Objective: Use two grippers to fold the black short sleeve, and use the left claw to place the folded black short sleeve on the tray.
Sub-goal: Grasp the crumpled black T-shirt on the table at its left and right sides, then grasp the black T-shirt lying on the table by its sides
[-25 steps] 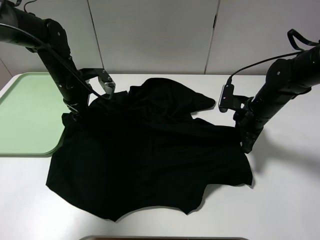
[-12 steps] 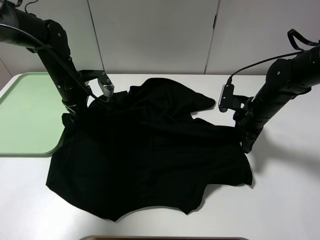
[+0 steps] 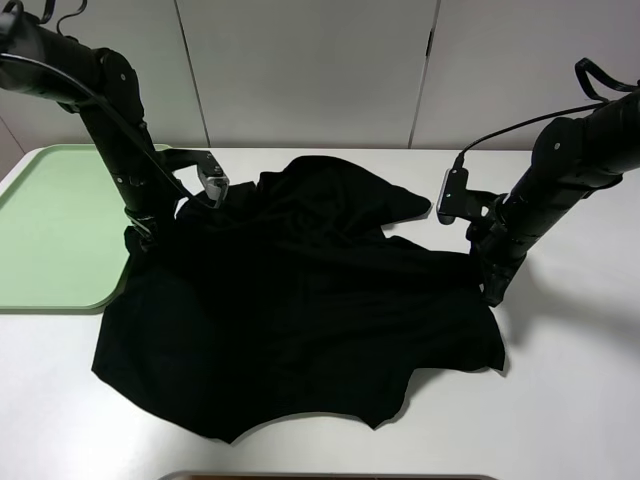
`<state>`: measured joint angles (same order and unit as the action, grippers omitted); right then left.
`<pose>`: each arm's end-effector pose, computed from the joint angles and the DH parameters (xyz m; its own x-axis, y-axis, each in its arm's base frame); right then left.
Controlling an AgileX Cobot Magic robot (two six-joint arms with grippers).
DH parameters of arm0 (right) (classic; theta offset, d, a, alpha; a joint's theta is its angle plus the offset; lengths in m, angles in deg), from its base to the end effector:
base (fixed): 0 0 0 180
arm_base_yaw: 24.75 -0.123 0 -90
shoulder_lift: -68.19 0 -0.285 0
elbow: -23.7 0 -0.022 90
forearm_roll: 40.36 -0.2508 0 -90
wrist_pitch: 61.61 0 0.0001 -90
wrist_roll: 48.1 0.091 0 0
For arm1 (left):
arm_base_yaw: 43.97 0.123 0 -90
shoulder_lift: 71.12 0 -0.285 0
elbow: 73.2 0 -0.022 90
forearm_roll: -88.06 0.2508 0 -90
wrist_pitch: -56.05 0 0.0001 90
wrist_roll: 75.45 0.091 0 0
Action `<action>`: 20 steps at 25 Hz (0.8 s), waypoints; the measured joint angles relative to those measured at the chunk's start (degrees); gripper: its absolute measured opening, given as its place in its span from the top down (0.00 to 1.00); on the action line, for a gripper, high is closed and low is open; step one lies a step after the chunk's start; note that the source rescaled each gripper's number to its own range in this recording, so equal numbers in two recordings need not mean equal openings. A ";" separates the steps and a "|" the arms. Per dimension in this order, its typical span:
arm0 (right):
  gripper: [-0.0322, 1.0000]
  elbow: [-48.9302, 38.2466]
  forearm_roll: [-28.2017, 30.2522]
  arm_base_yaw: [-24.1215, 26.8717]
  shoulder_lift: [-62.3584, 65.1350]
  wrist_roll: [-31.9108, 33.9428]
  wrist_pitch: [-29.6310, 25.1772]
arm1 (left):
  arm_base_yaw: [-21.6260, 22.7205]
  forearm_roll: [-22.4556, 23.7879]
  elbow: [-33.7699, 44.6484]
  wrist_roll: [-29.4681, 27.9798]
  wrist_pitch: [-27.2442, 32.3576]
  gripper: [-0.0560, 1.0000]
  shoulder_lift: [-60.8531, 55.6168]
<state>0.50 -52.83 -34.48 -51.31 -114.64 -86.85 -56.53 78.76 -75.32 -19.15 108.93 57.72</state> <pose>0.3233 0.0640 0.0964 -0.3941 -0.8975 -0.1981 -0.8974 0.4223 -0.1277 0.3820 -0.0971 0.1224 -0.4507 0.8861 -0.1081 0.8926 0.4452 -0.0714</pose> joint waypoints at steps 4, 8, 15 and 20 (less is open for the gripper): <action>0.97 0.00 0.00 0.00 0.00 0.00 0.02 | 0.00 0.97 0.00 0.05 2.23 0.36 0.00; 0.97 0.00 -0.15 0.00 0.00 0.00 0.42 | 0.00 1.30 0.00 0.05 2.55 0.67 0.00; 0.97 0.00 -0.18 0.00 0.00 0.00 0.93 | 0.00 1.89 0.00 -0.98 2.47 0.90 0.00; 0.97 0.00 -0.18 0.00 0.00 0.43 1.06 | 0.00 1.89 0.00 -4.56 2.07 0.95 0.00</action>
<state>0.50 -53.01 -34.48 -51.31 -114.21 -85.79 -56.53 80.65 -75.32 -23.71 111.00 57.72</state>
